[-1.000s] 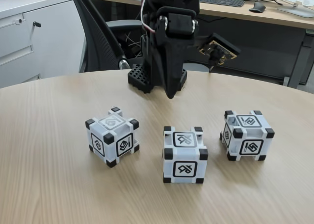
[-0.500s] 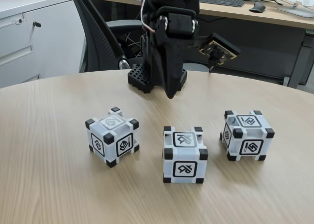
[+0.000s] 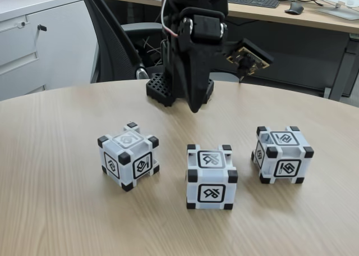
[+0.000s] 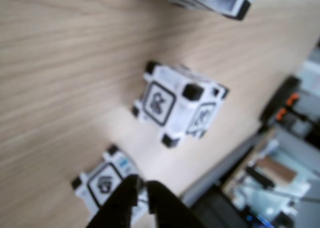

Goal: Stack cubes from left to right.

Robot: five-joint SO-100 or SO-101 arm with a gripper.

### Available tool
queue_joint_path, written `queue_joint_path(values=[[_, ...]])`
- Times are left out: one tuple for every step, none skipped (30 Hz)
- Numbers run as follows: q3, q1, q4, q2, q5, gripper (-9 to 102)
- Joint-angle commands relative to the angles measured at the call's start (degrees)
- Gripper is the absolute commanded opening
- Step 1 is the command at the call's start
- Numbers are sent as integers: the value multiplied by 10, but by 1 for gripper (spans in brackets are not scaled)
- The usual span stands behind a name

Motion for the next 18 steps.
queue_joint_path(values=[[-22, -1, -8, -7, -4, 0], [-30, -1, -8, -25, 4, 0], [-37, -1, -8, -44, 4, 0], [-46, -1, -8, -68, 3, 0], [-57, -1, -9, -92, 8, 0], [-70, -1, -9, -119, 12, 0], [-83, -1, -9, -144, 16, 0], [-100, -1, -9, -168, 19, 0], [-119, -1, -9, -192, 27, 0], [-136, -1, -9, -215, 34, 0], [-153, -1, -9, -236, 40, 0], [-169, -1, -9, -258, 47, 0], [-184, -1, -9, -278, 54, 0], [-199, -1, -9, -298, 58, 0], [-215, -1, -9, -320, 61, 0], [-232, 2, -9, -341, 62, 0], [-248, 5, -9, -364, 66, 0], [-264, 8, -9, -389, 69, 0]])
